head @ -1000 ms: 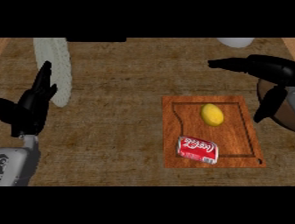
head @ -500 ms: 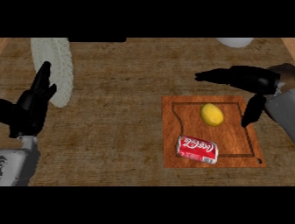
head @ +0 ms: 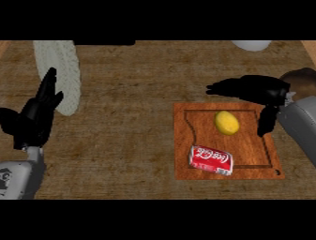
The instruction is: Pick the lemon from the cutting board and place it in the pan
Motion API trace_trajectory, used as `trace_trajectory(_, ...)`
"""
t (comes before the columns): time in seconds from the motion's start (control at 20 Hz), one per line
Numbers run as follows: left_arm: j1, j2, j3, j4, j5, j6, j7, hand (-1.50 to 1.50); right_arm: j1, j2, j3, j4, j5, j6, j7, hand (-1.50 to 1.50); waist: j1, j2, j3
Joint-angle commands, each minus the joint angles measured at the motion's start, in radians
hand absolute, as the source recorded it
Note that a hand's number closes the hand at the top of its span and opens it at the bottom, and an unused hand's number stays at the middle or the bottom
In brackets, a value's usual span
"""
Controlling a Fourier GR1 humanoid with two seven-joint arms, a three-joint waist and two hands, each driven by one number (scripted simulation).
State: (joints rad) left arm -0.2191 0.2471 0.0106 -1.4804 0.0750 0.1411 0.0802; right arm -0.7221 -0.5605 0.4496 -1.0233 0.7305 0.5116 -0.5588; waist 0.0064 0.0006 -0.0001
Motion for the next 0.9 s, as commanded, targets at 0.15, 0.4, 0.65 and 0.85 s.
trace_trajectory(0.15, -0.054, -0.013, 0.024, 0.058, -0.017, -0.017, -0.005, 0.0, 0.004, 0.052, -0.022, -0.051, 0.111, 0.057, 0.051, -1.5, -0.004, 0.0, 0.0)
trace_trajectory(0.4, 0.034, 0.0, 0.055, 0.023, 0.01, -0.072, -0.042, 0.0, 0.024, 0.101, -0.038, 0.033, 0.171, 0.018, -0.008, -1.5, 0.001, 0.001, 0.0)
trace_trajectory(0.65, -0.051, -0.008, 0.061, 0.025, -0.009, -0.056, 0.022, 0.0, 0.05, 0.158, -0.036, 0.03, 0.259, -0.018, 0.038, -1.5, -0.003, 0.0, 0.0)
trace_trajectory(0.85, 0.021, -0.028, 0.052, 0.011, -0.021, -0.065, -0.027, 0.0, 0.078, 0.14, -0.034, 0.116, 0.321, -0.085, -0.044, -1.5, -0.001, 0.0, 0.0)
